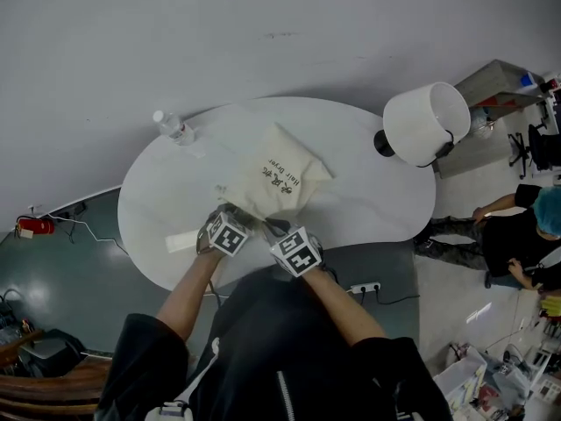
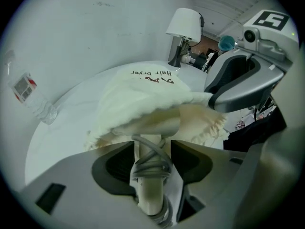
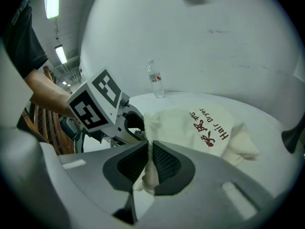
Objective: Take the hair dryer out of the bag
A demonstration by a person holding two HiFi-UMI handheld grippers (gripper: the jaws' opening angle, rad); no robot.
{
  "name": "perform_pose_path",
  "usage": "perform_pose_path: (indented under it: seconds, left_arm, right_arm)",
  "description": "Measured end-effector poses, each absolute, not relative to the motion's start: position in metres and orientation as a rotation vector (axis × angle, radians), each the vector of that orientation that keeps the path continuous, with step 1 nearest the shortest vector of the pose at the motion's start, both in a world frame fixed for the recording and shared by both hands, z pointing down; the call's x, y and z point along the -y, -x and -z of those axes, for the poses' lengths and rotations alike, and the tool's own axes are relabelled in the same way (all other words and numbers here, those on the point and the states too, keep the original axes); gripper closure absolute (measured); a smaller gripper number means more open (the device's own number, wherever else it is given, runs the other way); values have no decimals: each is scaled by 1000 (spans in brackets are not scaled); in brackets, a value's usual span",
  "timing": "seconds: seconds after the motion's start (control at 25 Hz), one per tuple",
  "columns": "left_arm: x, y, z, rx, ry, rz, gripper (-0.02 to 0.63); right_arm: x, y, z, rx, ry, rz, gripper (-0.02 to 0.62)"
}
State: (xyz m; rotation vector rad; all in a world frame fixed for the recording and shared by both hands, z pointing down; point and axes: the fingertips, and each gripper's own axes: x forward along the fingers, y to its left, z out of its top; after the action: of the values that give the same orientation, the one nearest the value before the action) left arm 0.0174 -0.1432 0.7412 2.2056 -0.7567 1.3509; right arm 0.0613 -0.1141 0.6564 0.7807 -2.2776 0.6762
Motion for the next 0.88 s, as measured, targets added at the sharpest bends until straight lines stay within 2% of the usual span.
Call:
perform_pose_path:
  seconds: [0.56, 0.88]
  left_arm:
    - [144, -28, -755, 614, -2126, -1493, 367]
    - [144, -27, -750, 600, -2134, -1472, 414]
  right_arm:
    - [112, -65, -664, 2273, -796, -697, 565]
    - [114, -67, -668, 2261, -808, -679, 565]
